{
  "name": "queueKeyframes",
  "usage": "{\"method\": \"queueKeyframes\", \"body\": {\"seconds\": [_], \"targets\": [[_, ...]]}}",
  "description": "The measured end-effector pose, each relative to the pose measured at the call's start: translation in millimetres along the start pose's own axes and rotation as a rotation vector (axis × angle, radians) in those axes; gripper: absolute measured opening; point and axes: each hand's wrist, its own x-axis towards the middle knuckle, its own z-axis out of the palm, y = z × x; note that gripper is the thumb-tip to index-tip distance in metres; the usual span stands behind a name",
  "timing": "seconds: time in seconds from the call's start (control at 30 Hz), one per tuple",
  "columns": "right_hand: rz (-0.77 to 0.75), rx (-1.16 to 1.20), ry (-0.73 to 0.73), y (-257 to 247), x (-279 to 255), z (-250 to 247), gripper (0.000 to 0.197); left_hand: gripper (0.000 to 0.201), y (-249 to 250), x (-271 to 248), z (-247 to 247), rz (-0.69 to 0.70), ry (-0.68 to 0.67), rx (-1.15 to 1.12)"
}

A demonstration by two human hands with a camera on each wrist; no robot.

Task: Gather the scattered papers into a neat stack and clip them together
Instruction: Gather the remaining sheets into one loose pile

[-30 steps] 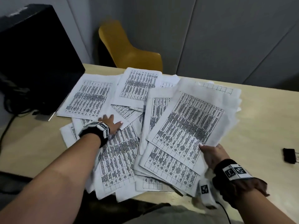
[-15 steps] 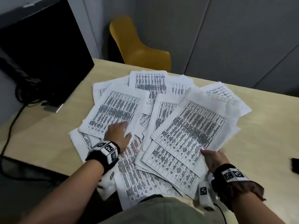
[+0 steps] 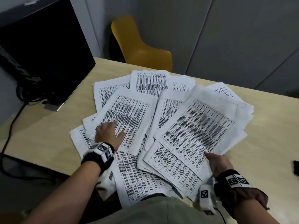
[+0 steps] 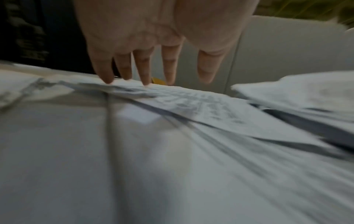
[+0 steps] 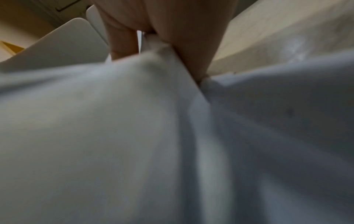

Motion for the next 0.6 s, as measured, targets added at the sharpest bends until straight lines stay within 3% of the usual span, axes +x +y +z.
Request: {"method": "queueKeyframes", "body": {"seconds": [0.07,0.13,0.2,0.3,0.4,0.5,0.6], "targets": [[0.044,0.045,0.018,1,-5,-4,0.022,0.085,-7,15,-7,-0.109,-0.126,0.175],[0.105,0.086,0.045,3,-10,-7,0.041,0.092,-11,20,-7,-0.152,-0.258,0.250],[0.131,0.114,0.033,2,-14,-9,0.052,0.094,-10,17,-3,-0.126,-0.320,0.255],[0.122,0.119,-0.008,0,-12,-6,0.054,0.095,1,6,8,-0.019,-0.353,0.295],[0.046,0.078,-0.032,-2,-9,1,0.048,0.086,14,-1,12,0.043,-0.210,0.223],[0.029,0.009,0.019,-1,-6,2,0.043,0.085,11,2,7,-0.189,-0.023,0.023],[0.030,-0.024,0.047,-2,-7,4,0.040,0.098,-3,8,0,-0.402,0.002,-0.008]]}}
